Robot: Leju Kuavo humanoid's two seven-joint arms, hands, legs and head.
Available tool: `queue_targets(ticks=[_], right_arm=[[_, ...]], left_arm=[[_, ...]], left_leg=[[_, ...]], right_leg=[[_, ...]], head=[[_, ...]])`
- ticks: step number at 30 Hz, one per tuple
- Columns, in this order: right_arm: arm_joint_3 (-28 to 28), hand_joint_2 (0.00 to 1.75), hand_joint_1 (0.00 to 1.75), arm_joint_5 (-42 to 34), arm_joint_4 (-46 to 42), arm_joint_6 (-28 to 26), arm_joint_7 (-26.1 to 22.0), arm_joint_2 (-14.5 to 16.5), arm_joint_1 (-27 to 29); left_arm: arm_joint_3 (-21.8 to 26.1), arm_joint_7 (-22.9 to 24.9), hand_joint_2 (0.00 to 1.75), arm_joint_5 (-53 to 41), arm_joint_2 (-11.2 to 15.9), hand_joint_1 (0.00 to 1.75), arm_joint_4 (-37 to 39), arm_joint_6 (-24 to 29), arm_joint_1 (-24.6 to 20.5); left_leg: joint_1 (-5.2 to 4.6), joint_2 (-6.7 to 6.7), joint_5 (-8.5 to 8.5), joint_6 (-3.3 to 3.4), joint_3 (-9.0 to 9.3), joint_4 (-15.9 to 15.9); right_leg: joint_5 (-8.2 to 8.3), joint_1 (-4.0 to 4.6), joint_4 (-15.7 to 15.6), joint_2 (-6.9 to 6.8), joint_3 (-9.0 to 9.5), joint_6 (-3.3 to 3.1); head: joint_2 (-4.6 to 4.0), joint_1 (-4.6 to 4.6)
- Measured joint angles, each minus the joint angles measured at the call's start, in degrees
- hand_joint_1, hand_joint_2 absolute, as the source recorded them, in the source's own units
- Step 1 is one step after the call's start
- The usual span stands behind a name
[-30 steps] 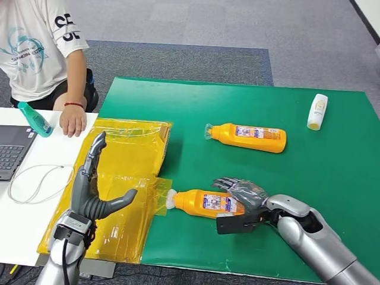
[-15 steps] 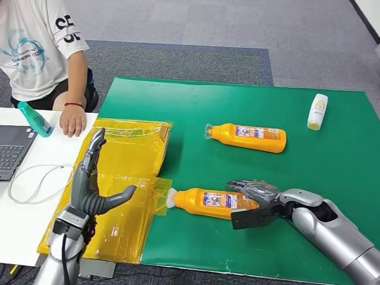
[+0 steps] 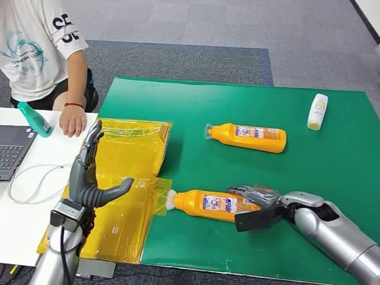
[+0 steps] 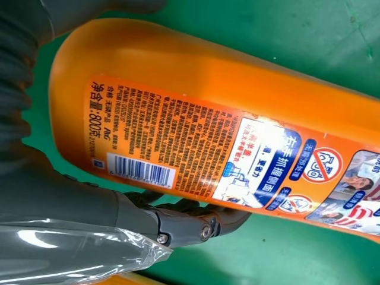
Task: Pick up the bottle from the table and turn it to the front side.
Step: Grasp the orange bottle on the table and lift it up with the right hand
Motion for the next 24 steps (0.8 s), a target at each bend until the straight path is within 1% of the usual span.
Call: queue_targets(ticks=[1, 2, 3, 4, 5, 6, 8, 10, 24], right_arm=[[0.28, 1.75, 0.11, -0.08, 0.12, -0.05, 0.07, 0.00, -0.13], [0.55, 1.75, 0.27, -0.14, 0.23, -0.07, 0.19, 0.01, -0.29], [0.80, 1.75, 0.62, -0.21, 0.34, -0.08, 0.32, 0.01, -0.45], [1.05, 1.75, 0.90, -0.29, 0.44, -0.09, 0.44, 0.02, -0.62], [1.28, 1.75, 1.23, -0.36, 0.54, -0.11, 0.52, 0.03, -0.78], [1.49, 1.75, 1.49, -0.43, 0.62, -0.16, 0.57, 0.03, -0.93], [1.84, 1.75, 1.68, -0.57, 0.72, -0.33, 0.70, 0.04, -1.16], [2.14, 1.75, 1.74, -0.66, 0.75, -0.62, 0.87, 0.04, -1.37], [2.94, 1.75, 1.75, -0.70, 0.75, -1.69, 1.37, 0.04, -1.51]], left_arm=[[0.00, 0.00, 1.75, 0.10, 0.01, 0.00, 0.00, 0.00, -0.10], [0.00, 0.00, 1.75, 0.14, 0.02, 0.00, 0.00, 0.00, -0.19], [0.00, 0.00, 1.75, 0.16, 0.02, 0.00, 0.00, 0.00, -0.28], [0.00, 0.00, 1.75, 0.17, 0.02, 0.00, 0.00, 0.00, -0.34], [0.00, 0.00, 1.75, 0.17, 0.02, 0.00, 0.00, 0.00, -0.37], [0.00, 0.00, 1.75, 0.19, 0.02, 0.00, 0.00, 0.00, -0.39], [0.01, 0.00, 1.75, 0.37, 0.02, 0.00, 0.00, -0.02, -0.39], [0.02, -0.01, 1.75, 0.62, 0.02, 0.00, -0.01, -0.07, -0.39], [0.09, -0.25, 1.75, 0.72, 0.14, 0.00, -0.04, -0.10, -0.15]], left_leg=[[0.00, 0.00, 0.00, 0.00, 0.00, 0.00], [0.00, 0.00, 0.00, 0.00, 0.00, 0.00], [0.00, 0.00, 0.00, 0.00, 0.00, 0.00], [0.00, 0.00, 0.00, 0.00, 0.00, 0.00], [0.00, 0.00, 0.00, 0.00, 0.00, 0.00], [0.00, 0.00, 0.00, 0.00, 0.00, 0.00], [0.00, 0.00, 0.00, 0.00, 0.00, 0.00], [0.00, 0.00, 0.00, 0.00, 0.00, 0.00], [0.00, 0.00, 0.00, 0.00, 0.00, 0.00]], right_leg=[[0.00, 0.00, 0.00, 0.00, 0.00, 0.00], [0.00, 0.00, 0.00, 0.00, 0.00, 0.00], [0.00, 0.00, 0.00, 0.00, 0.01, 0.00], [0.00, 0.00, 0.00, 0.00, 0.01, 0.00], [0.00, 0.00, 0.00, 0.00, 0.01, 0.00], [0.00, 0.00, 0.00, 0.00, 0.01, 0.00], [0.00, 0.00, 0.00, 0.00, 0.01, 0.00], [0.00, 0.00, 0.00, 0.00, 0.01, 0.00], [0.00, 0.00, 0.00, -0.01, 0.01, 0.00]], head=[[0.00, 0.01], [0.00, 0.00], [0.00, 0.01], [0.00, 0.01], [0.01, 0.00], [0.01, 0.01], [-0.01, -0.01], [-0.01, -0.01], [-0.01, 0.00]])
